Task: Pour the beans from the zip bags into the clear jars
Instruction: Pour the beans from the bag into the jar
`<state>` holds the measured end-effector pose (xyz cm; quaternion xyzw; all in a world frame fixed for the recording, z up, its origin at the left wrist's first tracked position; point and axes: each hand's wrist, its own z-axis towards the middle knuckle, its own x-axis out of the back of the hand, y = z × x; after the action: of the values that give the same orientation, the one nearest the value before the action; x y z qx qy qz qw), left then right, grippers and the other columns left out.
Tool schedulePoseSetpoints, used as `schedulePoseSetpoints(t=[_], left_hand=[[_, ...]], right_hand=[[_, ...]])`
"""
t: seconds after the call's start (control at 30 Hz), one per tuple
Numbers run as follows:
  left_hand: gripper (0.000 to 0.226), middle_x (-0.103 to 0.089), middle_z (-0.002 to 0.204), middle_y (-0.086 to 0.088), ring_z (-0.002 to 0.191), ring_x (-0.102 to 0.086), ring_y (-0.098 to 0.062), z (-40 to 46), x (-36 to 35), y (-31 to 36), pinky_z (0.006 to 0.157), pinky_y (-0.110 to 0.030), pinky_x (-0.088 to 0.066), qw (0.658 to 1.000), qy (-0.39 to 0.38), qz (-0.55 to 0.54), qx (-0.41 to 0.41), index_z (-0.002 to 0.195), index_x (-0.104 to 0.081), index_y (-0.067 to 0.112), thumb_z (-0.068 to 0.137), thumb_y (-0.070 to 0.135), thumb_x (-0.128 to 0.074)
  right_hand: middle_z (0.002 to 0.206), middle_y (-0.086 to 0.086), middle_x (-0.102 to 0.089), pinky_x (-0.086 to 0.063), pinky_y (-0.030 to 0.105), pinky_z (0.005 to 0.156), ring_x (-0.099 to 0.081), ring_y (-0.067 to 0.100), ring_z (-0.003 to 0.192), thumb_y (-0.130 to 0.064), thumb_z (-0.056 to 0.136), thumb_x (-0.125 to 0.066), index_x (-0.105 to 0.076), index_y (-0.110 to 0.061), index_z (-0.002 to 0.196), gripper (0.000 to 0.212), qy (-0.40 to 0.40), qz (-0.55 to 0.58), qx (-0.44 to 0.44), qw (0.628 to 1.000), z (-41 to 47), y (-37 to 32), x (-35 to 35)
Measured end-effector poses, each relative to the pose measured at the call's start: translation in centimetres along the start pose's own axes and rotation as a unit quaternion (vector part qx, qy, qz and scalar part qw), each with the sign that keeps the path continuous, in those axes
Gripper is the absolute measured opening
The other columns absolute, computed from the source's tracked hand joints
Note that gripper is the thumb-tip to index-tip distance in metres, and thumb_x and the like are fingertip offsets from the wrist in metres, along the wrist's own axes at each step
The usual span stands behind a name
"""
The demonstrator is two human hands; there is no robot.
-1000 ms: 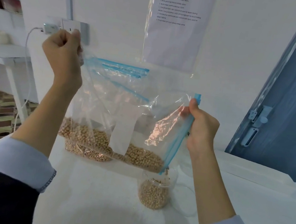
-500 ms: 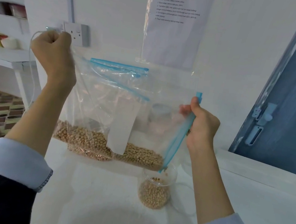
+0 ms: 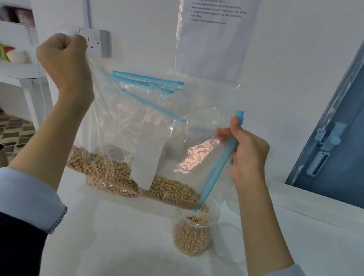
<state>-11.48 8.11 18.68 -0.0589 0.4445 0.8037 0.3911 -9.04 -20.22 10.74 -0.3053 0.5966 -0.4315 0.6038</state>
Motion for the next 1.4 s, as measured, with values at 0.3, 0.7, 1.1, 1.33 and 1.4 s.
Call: schedulePoseSetpoints(t=[0.3, 0.7, 1.1, 1.33, 1.4], left_hand=[[0.033, -0.013, 0.047, 0.001, 0.060, -0.015, -0.036, 0.6, 0.3, -0.4, 0.052, -0.035, -0.010, 1.000, 0.004, -0.002, -0.009, 0.037, -0.023, 0.021, 0.055, 0.009, -0.047], [0.035, -0.010, 0.049, 0.005, 0.060, -0.009, -0.027, 1.8, 0.9, 0.0, 0.054, -0.033, -0.008, 1.000, 0.009, -0.026, -0.008, 0.040, -0.019, 0.021, 0.054, 0.006, -0.047], [0.033, -0.012, 0.051, -0.002, 0.060, -0.012, -0.033, 2.2, 0.8, 0.1, 0.052, -0.033, -0.008, 1.000, 0.016, -0.023, -0.007, 0.041, -0.020, 0.021, 0.054, 0.006, -0.046], [0.035, -0.011, 0.050, 0.001, 0.059, -0.011, -0.028, 1.2, 0.1, 0.5, 0.053, -0.033, -0.009, 0.998, -0.005, -0.054, -0.013, 0.044, -0.019, 0.023, 0.055, 0.003, -0.046], [0.035, -0.012, 0.050, 0.000, 0.060, -0.012, -0.030, 1.1, 0.1, 0.4, 0.052, -0.034, -0.009, 0.998, -0.008, -0.059, -0.013, 0.045, -0.019, 0.021, 0.056, 0.003, -0.046]], right_hand=[[0.060, 0.008, -0.068, -0.058, 0.025, 0.071, -0.063, 0.016, 0.058, -0.015, 0.087, -0.069, -0.066, 0.001, 0.063, 0.028, -0.020, 0.020, 0.011, 1.000, 0.0, -0.3, -0.6], [0.053, 0.006, -0.065, -0.057, 0.023, 0.061, -0.063, 0.013, 0.050, -0.012, 0.088, -0.067, -0.065, 0.003, 0.064, 0.029, -0.066, 0.016, 0.023, 0.997, -0.5, -0.9, -2.2], [0.051, 0.007, -0.063, -0.059, 0.029, 0.062, -0.063, 0.018, 0.051, -0.009, 0.087, -0.067, -0.064, 0.004, 0.063, 0.027, -0.056, 0.035, 0.025, 0.998, -0.4, -0.4, -2.8], [0.051, 0.007, -0.062, -0.058, 0.029, 0.062, -0.061, 0.020, 0.052, -0.008, 0.087, -0.067, -0.063, 0.003, 0.061, 0.028, -0.033, 0.059, 0.030, 0.997, 0.0, 0.1, -2.1], [0.052, 0.006, -0.063, -0.059, 0.031, 0.066, -0.063, 0.020, 0.055, -0.010, 0.087, -0.068, -0.063, 0.002, 0.061, 0.028, -0.018, 0.060, 0.033, 0.997, 0.2, 0.1, -1.8]])
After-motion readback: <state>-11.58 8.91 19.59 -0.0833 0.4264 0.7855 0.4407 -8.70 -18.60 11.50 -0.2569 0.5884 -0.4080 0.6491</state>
